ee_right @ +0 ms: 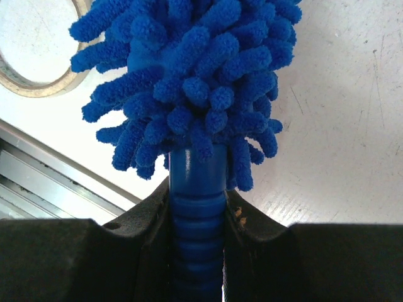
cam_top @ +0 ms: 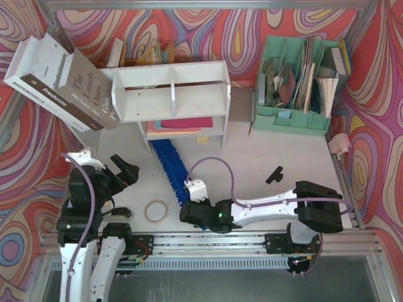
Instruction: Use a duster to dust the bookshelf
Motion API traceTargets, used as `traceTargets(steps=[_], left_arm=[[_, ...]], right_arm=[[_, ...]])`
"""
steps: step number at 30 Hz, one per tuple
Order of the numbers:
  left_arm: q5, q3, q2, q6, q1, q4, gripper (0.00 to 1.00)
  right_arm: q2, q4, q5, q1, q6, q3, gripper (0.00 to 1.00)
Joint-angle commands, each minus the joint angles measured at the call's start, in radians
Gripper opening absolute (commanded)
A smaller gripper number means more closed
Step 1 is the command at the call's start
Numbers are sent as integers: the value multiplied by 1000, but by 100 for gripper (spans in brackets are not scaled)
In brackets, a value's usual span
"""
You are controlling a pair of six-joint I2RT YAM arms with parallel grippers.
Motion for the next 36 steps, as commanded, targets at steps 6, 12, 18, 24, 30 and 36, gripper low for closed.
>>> traceTargets(steps=[6,12,18,24,30,36], left_arm=[[-16,-18,-17,1,5,16,98],[-19,-18,-21,0,5,14,98],[-22,-18,-26,-1,5,14,98],[-22,-18,-23,-2,5,14,98],[-28,-18,-24,-3,5,13,98],[-29,-18,-22,-3,5,14,99]], right_arm=[[24,-57,0,8,23,-15,0],[13,-135,40,7,53,-12,0],[-52,-190,114,-16,96,-43,0],[-60,-97,50,-6,-2,-51,0],[1,-29,37,65,-106,18,0],[-9,-71,62,77,-61,3,0]])
